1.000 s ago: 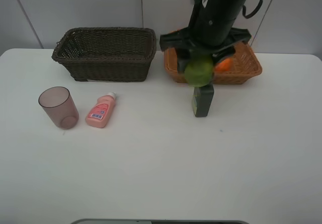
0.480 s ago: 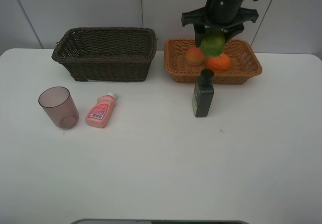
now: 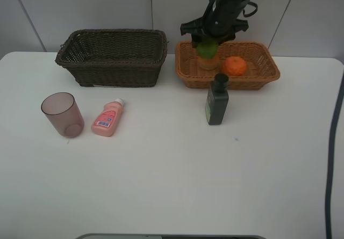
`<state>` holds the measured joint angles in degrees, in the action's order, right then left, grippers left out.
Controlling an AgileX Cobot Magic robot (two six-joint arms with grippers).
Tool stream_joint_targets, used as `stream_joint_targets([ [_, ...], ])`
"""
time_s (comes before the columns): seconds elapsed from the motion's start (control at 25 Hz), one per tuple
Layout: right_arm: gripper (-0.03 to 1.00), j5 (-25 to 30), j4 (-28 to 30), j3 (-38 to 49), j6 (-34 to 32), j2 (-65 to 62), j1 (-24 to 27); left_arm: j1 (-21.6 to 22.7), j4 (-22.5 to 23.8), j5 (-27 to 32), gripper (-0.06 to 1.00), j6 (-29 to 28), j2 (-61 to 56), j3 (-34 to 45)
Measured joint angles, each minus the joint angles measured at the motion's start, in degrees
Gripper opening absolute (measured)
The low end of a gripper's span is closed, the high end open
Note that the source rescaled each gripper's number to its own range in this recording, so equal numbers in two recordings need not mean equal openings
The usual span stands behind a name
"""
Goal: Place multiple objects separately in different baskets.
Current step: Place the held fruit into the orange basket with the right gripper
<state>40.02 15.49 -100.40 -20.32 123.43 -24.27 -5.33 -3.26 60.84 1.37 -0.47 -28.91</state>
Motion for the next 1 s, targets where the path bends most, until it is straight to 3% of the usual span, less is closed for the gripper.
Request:
stream_joint_targets([
  [0.2,0.44,-3.33,1.73,0.00,-0.17,2.69,0.00,0.00,0.00,0.00,0.92,0.00,0.00,0.00],
  [0.56,0.44,-4.01,1.86,0.00,-0.21,4.82,0.00,0.00,0.00,0.00,0.92,0.00,0.00,0.00],
  [0.64,0.55,-4.01,1.91,0.00,-0.21,4.82,0.00,0.00,0.00,0.00,0.92,0.00,0.00,0.00],
  [0.72,0.78,-4.29,1.91,0.00,-0.21,4.82,0.00,0.00,0.00,0.00,0.92,0.00,0.00,0.00],
  [0.8,0.91,-4.29,1.93,0.00,-0.21,4.82,0.00,0.00,0.00,0.00,0.92,0.00,0.00,0.00],
  [1.0,0.99,-2.52,1.93,0.00,-0.21,4.69,0.00,0.00,0.00,0.00,0.92,0.00,0.00,0.00],
])
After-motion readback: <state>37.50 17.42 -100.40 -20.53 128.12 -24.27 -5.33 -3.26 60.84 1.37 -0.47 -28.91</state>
